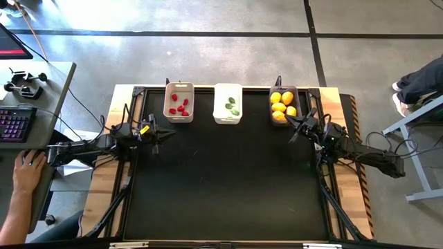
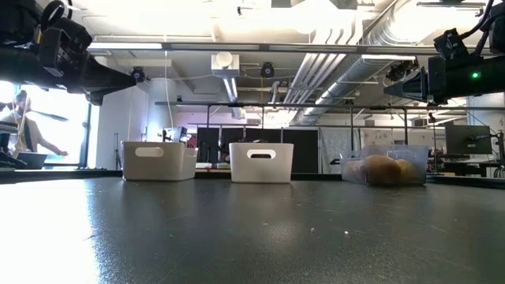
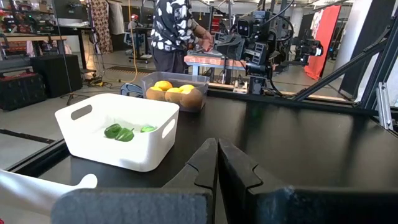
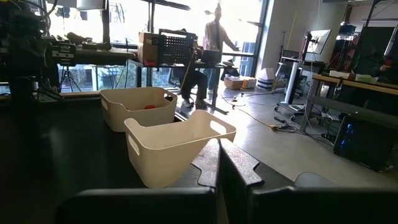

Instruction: Sort produce into baskets

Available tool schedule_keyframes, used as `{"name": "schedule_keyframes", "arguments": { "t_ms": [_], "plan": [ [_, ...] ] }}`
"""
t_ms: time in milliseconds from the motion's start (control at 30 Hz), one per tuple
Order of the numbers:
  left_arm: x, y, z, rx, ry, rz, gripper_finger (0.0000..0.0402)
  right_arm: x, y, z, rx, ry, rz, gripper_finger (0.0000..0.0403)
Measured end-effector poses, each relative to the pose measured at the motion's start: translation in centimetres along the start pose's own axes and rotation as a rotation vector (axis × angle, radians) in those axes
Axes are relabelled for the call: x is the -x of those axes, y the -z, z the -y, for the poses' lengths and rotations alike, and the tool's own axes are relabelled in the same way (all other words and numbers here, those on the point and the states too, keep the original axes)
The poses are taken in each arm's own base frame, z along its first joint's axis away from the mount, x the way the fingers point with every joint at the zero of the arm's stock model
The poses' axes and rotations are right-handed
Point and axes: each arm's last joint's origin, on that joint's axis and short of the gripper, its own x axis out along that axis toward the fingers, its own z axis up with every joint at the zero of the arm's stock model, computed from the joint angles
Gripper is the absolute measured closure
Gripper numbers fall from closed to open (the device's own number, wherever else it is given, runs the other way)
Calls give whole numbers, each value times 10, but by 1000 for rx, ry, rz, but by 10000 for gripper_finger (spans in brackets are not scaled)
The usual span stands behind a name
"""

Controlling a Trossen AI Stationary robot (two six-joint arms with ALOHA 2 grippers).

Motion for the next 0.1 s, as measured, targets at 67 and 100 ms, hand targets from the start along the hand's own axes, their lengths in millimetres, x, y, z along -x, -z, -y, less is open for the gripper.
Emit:
{"name": "schedule_keyframes", "arguments": {
  "t_ms": [67,100],
  "plan": [
    [0,0,0,0,0,0,401,0,0,0,0,0,0,402],
    [0,0,0,0,0,0,401,0,0,0,0,0,0,402]
  ]
}}
